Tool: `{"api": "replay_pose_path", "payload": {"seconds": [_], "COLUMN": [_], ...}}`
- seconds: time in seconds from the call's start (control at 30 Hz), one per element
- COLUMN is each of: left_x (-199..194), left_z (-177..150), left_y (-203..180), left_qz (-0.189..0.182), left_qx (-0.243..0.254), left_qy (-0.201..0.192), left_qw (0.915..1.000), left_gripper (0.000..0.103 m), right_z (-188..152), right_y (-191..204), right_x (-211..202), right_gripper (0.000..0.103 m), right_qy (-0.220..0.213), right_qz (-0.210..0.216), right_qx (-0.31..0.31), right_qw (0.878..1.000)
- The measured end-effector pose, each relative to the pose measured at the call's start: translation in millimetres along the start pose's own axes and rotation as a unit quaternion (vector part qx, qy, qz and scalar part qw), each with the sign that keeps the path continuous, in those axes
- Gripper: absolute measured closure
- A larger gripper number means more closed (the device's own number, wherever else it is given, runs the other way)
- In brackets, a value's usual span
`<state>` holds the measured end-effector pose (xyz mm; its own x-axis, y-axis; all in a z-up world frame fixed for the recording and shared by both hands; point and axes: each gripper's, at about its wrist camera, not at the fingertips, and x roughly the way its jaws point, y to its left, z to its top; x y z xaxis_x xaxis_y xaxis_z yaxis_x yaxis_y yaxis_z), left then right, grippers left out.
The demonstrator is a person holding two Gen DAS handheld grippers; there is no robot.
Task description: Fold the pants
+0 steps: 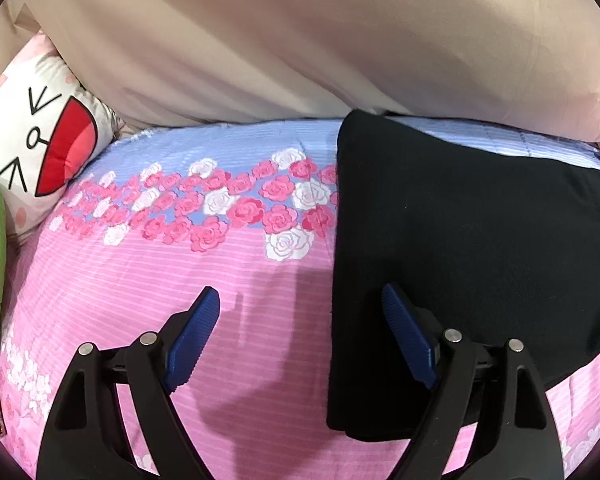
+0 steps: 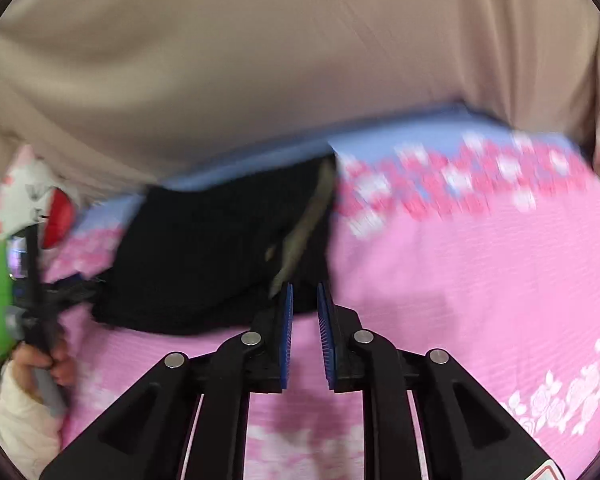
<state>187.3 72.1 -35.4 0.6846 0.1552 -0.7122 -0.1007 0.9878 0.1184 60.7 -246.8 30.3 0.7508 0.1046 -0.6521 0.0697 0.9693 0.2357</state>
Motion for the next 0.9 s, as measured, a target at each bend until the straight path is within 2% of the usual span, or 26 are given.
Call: {"api": "replay_pose_path", "payload": {"seconds": [0.07,0.1,0.17,0.2,0.23,0.27,0.3,0.33,0.37,0.43,0.53,0.63,0.8,0.9], "left_x": [-3,-4,-5,-7,-10,-14,-20,-30,-39,-61,-98,-131,-167,-167], "left_z": [1,1,1,0,0,-1,-2,-3,-5,-9,-20,-37,-77,-98], "left_y": [-3,-6,-7,-7,-6,-4,-2,-2,-2,-4,-11,-21,-36,-41], "left_qz": [0.003,0.004,0.008,0.008,0.004,-0.002,-0.007,-0.014,-0.015,-0.024,-0.041,-0.043,-0.057,-0.061], "left_qx": [0.001,0.004,0.006,0.007,0.004,0.001,-0.002,-0.003,-0.001,-0.002,-0.005,-0.002,0.007,0.011], "left_qy": [-0.002,-0.003,-0.002,-0.001,-0.001,-0.001,-0.003,-0.009,-0.014,-0.025,-0.047,-0.075,-0.103,-0.109], "left_qw": [1.0,1.0,0.9999,0.9999,1.0,1.0,1.0,0.9999,0.9998,0.9994,0.9981,0.9963,0.993,0.9921], "left_gripper": [0.023,0.023,0.023,0.023,0.023,0.024,0.024,0.024,0.024,0.024,0.024,0.022,0.018,0.016], "right_z": [13,17,18,15,11,4,-2,-6,-8,-12,-25,-48,-83,-103], "right_y": [24,30,33,27,19,3,-7,-9,-6,7,31,55,72,77], "right_x": [2,9,21,35,46,58,58,53,40,14,-16,-39,-54,-56], "right_gripper": [0.09,0.092,0.093,0.095,0.101,0.103,0.103,0.102,0.095,0.09,0.089,0.089,0.084,0.08], "right_qy": [0.004,0.012,0.016,0.033,0.05,0.075,0.076,0.073,0.064,0.036,0.003,-0.032,-0.062,-0.059], "right_qz": [0.052,0.061,0.003,-0.033,-0.049,-0.05,-0.039,-0.037,-0.042,-0.041,-0.04,-0.058,-0.058,-0.068], "right_qx": [-0.022,-0.028,-0.048,-0.053,-0.043,-0.017,0.006,0.016,0.017,0.008,-0.012,-0.036,-0.033,-0.034], "right_qw": [0.998,0.998,0.999,0.997,0.997,0.996,0.996,0.997,0.997,0.998,0.999,0.997,0.996,0.995]}}
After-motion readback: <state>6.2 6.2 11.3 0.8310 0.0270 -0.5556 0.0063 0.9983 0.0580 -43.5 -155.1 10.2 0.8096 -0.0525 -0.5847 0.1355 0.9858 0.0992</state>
